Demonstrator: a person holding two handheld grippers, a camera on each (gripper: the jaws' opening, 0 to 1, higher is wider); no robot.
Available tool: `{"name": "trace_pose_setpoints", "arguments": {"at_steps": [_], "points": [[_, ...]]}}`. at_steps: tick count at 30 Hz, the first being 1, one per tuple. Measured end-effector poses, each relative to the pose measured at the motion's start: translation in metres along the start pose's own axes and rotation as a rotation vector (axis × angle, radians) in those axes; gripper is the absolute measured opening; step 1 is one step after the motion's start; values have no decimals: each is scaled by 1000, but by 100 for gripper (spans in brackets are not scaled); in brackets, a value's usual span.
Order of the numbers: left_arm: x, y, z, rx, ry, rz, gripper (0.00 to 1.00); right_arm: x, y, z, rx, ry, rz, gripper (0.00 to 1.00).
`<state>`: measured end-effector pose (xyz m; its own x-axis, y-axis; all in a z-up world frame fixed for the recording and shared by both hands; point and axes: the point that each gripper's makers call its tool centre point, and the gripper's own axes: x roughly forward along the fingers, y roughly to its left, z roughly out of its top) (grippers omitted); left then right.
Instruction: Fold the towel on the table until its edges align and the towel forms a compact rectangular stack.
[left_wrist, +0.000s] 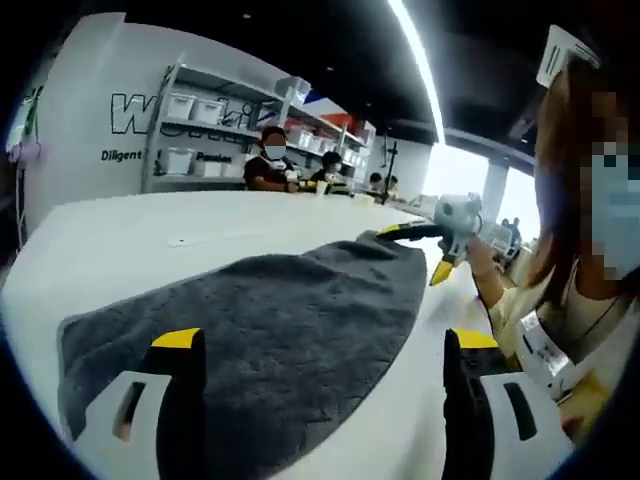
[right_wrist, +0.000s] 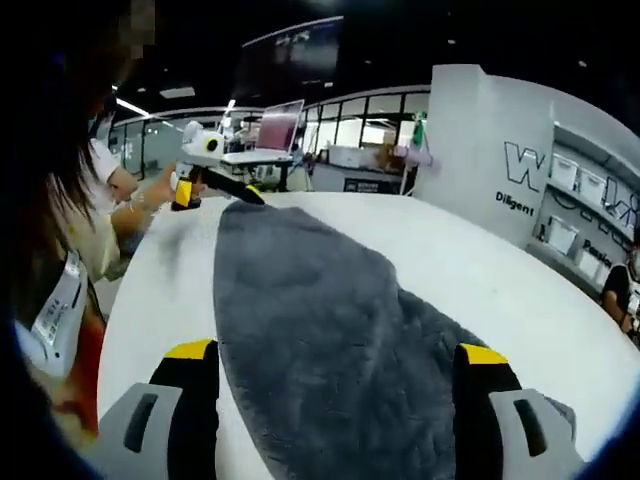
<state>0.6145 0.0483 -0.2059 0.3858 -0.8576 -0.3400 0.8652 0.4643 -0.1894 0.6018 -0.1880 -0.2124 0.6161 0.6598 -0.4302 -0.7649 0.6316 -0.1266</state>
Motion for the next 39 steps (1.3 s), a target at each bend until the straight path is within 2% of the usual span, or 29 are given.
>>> {"name": "trace_pose_setpoints", "arguments": {"at_steps": [6,12,26,30,39], "points": [[6,-18,-21,142,129,-4,95,0,8,3,4,-14,23,99],[8,-28,-45,218,226,-23,91,2,12,2,3,-8,41,99],[15,-24,-54,248,242,-44,78,3,12,2,29,-12,55,99],[18,-13,-55,283,240,4,71,4,13,0,31,-5,61,99],[23,-1,-59,289,250,33,61,4,14,-1,34,-2,65,98]]}}
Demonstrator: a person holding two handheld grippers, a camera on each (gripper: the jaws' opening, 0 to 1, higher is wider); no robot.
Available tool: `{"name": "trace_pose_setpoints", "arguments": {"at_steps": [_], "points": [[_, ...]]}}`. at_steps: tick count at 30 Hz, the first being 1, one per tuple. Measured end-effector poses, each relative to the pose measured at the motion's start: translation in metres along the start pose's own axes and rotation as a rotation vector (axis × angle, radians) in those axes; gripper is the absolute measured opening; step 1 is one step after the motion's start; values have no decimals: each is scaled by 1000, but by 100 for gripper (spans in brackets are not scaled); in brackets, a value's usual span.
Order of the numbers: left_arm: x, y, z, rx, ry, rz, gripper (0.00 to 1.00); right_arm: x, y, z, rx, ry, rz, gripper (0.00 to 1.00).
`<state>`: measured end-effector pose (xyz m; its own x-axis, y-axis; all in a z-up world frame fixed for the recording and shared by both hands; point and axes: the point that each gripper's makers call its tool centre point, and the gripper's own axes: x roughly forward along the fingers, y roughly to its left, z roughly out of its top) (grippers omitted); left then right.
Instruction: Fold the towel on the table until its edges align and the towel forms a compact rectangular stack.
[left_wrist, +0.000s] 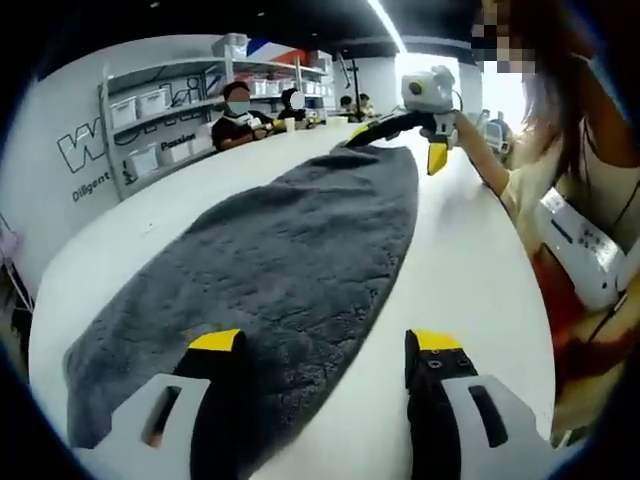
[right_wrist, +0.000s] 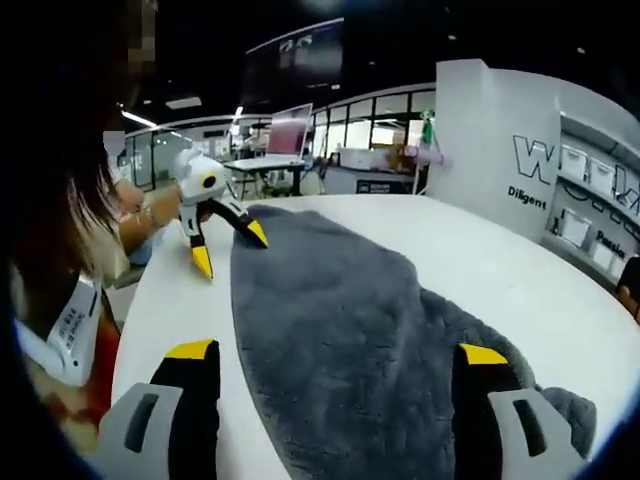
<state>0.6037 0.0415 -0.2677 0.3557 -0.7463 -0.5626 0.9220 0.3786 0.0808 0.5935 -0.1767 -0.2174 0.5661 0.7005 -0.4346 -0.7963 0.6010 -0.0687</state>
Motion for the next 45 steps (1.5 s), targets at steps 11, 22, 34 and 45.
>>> {"name": "trace_pose_setpoints", "arguments": {"at_steps": [11,22,34,45], "points": [[4,12,-3,-7,-4,51,38,-2,2,1,-1,-7,7,97],[2,23,-1,-109,-13,80,18,-2,4,2,0,-11,13,96],[-12,23,21,-242,4,4,5,-3,3,3,6,-21,13,95],[-3,41,43,-299,-3,-55,5,-2,9,6,11,-32,43,95]]}}
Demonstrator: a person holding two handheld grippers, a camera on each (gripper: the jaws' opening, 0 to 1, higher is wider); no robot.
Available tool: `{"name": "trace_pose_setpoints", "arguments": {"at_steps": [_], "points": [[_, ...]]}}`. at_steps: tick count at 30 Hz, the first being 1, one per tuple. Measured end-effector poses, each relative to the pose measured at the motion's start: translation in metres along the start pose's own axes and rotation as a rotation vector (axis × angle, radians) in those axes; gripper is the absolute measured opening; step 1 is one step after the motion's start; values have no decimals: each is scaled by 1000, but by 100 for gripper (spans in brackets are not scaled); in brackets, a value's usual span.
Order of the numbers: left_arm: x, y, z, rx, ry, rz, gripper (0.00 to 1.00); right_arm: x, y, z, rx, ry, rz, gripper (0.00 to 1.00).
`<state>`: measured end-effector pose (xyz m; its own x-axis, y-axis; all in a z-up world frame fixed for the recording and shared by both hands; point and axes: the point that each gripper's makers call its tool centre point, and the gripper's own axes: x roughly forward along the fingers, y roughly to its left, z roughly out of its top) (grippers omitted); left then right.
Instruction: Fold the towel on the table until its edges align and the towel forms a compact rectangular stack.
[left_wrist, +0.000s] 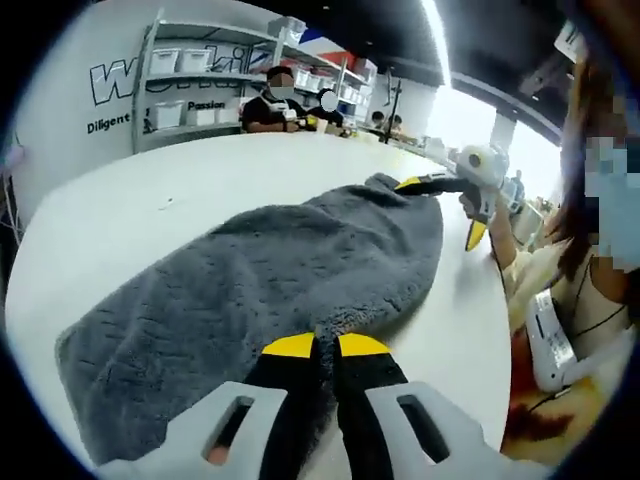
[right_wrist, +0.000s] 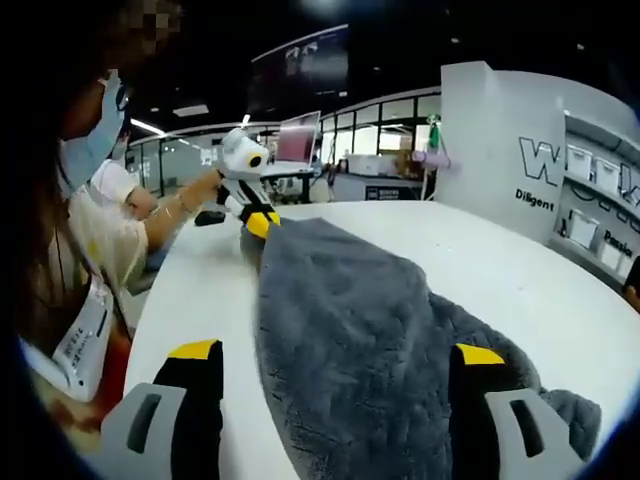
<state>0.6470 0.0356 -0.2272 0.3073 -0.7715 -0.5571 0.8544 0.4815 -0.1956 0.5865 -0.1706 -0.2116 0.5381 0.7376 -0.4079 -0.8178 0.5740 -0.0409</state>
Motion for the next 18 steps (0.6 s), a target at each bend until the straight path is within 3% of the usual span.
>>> {"name": "trace_pose_setpoints", "arguments": {"at_steps": [6,18], "points": [[8,17,10,-15,39,0,5,0,1,0,1,-2,2,95],[20,62,41,41,82,78,5,0,3,1,5,-4,12,94]]}}
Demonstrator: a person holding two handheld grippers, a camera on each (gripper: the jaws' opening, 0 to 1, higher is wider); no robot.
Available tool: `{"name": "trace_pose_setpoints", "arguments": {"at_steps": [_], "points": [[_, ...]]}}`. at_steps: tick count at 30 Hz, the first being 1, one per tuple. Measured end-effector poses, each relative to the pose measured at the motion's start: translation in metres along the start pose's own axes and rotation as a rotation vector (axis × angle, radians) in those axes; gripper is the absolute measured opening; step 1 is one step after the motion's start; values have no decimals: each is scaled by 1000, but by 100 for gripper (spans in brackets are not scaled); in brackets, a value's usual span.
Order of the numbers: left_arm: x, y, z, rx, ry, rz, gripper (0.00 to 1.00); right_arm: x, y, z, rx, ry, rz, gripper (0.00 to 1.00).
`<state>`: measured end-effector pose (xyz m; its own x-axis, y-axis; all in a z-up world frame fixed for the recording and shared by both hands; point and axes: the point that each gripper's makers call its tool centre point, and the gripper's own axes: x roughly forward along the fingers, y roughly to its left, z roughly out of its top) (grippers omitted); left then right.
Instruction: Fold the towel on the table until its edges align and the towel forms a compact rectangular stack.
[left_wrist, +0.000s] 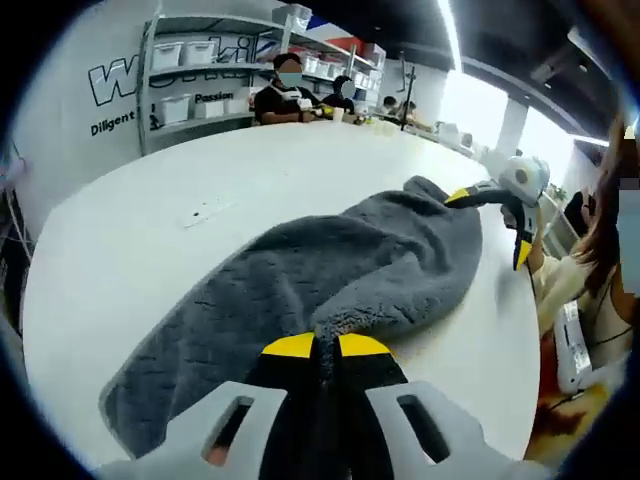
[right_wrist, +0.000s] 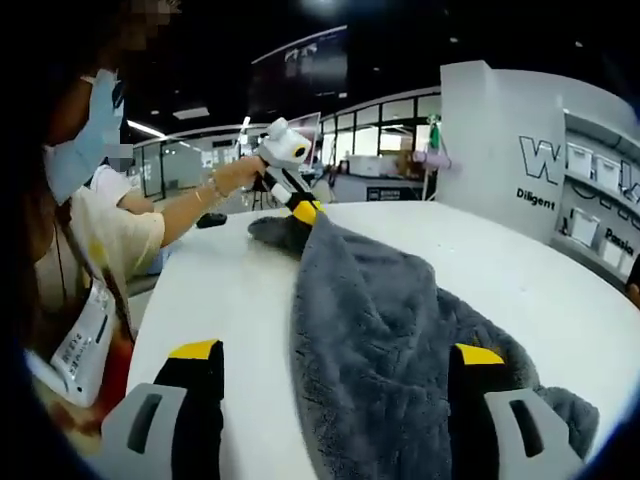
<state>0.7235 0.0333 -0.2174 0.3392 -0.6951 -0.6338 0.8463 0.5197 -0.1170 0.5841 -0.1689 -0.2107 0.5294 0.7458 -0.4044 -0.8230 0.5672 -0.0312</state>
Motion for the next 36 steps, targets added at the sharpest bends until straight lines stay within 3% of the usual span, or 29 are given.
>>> {"name": "trace_pose_setpoints", "arguments": {"at_steps": [6,11,14,19,24,27,36], "points": [[8,24,11,11,-6,58,5,-1,1,1,-1,-4,3,94],[26,48,-9,-24,43,101,5,-2,2,1,-5,-2,9,94],[31,58,-14,-48,28,103,6,-1,3,1,-5,0,11,94],[38,74,-16,-18,10,153,8,1,2,-2,4,9,12,94],[41,79,-19,-31,-22,156,13,2,3,-5,8,18,15,94],[35,87,-18,-47,-47,201,25,2,3,-5,10,18,14,94],[17,79,-12,-49,-82,245,41,1,3,-5,13,16,11,94]]}}
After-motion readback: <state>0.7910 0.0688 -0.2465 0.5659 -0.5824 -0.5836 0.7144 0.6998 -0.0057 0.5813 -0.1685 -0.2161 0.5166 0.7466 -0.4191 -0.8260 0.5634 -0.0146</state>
